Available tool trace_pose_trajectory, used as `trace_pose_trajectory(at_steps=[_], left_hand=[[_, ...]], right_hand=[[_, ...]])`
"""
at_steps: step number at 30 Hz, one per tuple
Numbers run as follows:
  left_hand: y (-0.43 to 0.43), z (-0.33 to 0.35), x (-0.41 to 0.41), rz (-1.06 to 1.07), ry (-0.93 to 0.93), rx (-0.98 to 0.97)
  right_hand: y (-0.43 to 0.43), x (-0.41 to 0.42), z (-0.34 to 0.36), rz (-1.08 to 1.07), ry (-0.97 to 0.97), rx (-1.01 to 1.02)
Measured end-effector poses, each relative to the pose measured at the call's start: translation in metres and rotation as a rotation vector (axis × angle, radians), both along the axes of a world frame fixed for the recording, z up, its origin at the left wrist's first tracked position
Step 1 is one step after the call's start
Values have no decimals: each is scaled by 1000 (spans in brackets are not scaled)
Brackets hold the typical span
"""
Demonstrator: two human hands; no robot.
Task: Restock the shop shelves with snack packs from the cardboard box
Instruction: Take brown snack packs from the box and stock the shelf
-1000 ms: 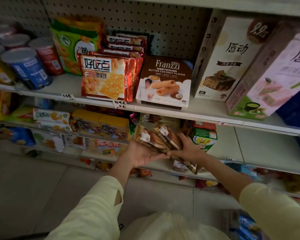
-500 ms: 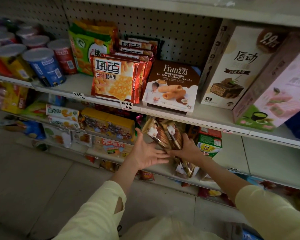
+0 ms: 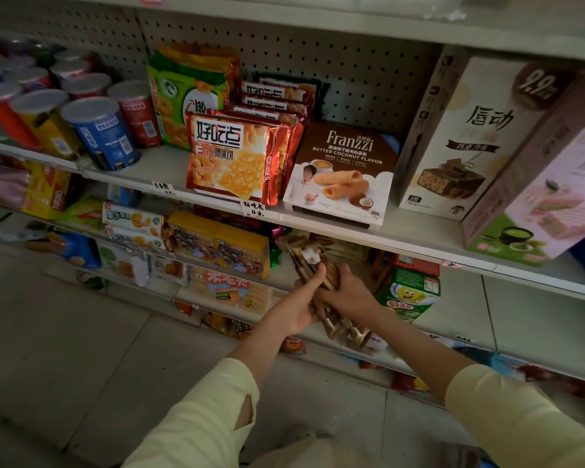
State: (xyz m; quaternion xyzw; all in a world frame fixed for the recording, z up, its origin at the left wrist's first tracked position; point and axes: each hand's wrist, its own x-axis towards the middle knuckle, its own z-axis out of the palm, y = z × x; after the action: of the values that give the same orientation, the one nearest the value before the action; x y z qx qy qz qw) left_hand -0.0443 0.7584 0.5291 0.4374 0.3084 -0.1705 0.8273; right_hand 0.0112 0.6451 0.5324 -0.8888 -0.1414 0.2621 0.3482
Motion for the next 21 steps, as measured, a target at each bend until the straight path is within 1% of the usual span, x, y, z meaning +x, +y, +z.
trace_pose_trajectory(at_steps=[3, 6, 7, 9, 11, 14, 16, 18, 21], left_hand=[[0, -6, 1, 32, 15, -46], [5, -14, 2, 122, 58, -78], [7, -16, 1, 153, 72, -106], [12, -24, 1, 199, 71, -146], [14, -33, 4, 255, 84, -161], [15, -47, 14, 267, 114, -79], [15, -53, 18, 204, 119, -41], [17, -53, 20, 118, 167, 3], [24, -65, 30, 31, 218, 66]], right_hand=[[9, 4, 3, 61, 134, 63], [9, 11, 7, 88, 451, 256], [8, 13, 8, 82, 520, 308], [8, 16, 9, 66, 543, 295], [11, 23, -1, 64, 552, 214], [20, 32, -15, 89, 609, 163], [22, 39, -21, 112, 601, 112], [24, 45, -26, 123, 571, 63], [24, 57, -43, 95, 452, -8]])
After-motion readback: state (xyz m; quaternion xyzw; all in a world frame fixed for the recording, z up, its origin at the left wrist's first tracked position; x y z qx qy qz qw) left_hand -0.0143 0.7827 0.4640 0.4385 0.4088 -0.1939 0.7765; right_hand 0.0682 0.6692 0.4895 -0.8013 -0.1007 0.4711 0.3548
